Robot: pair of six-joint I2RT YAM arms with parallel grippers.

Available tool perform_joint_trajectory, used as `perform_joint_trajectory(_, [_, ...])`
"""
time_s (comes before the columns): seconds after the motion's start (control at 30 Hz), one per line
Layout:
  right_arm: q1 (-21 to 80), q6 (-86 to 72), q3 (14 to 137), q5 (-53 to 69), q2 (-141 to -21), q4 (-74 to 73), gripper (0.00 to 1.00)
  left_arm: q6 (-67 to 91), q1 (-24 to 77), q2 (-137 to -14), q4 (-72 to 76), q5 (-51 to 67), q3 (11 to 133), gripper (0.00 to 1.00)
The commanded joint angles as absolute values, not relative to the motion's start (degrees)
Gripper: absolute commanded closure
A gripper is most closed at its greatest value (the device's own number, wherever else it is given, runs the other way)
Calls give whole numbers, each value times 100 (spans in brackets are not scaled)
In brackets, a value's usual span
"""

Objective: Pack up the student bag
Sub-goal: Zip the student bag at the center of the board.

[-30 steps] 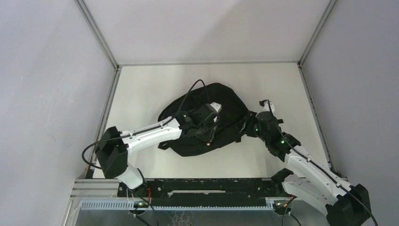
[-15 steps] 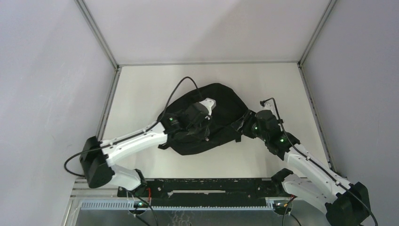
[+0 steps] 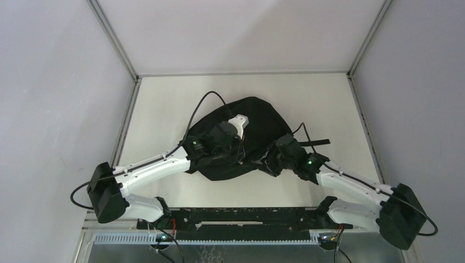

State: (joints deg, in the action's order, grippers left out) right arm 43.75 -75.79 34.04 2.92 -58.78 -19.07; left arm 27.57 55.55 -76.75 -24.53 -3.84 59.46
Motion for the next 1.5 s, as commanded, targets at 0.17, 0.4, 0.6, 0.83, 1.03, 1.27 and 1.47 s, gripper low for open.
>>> perform_joint_trajectory(0.17, [4263,-8658,3542,953,-6666,-1128,43,2741,5481,-7384,-2024,-313,5632,100])
perform_joint_trajectory(0.4, [4186,-8614,3542,685,-6424,-1163,34,3081,5476,-7207,-1677,-289,5062,100])
perform_joint_trajectory(0.6, [4082,-8541,3542,921,-6933,-867,24,3171,5476,-7096,-1354,-44,4916,100])
perform_joint_trajectory(0.83, [3815,-8216,3542,1039,-7245,-653,64,3134,5453,-6734,-1525,104,5114,100])
perform_joint_trajectory(1.03, [3315,-7899,3542,941,-6993,-1027,100,2975,5348,-6269,-1824,19,5134,100])
perform_joint_trajectory(1.27, [2581,-7335,3529,731,-6376,-1568,100,3009,4811,-5647,-2218,-177,4482,100])
perform_joint_trajectory(1.47, [2043,-6845,3493,856,-6154,-1683,100,2921,4408,-4946,-2611,-505,4247,100])
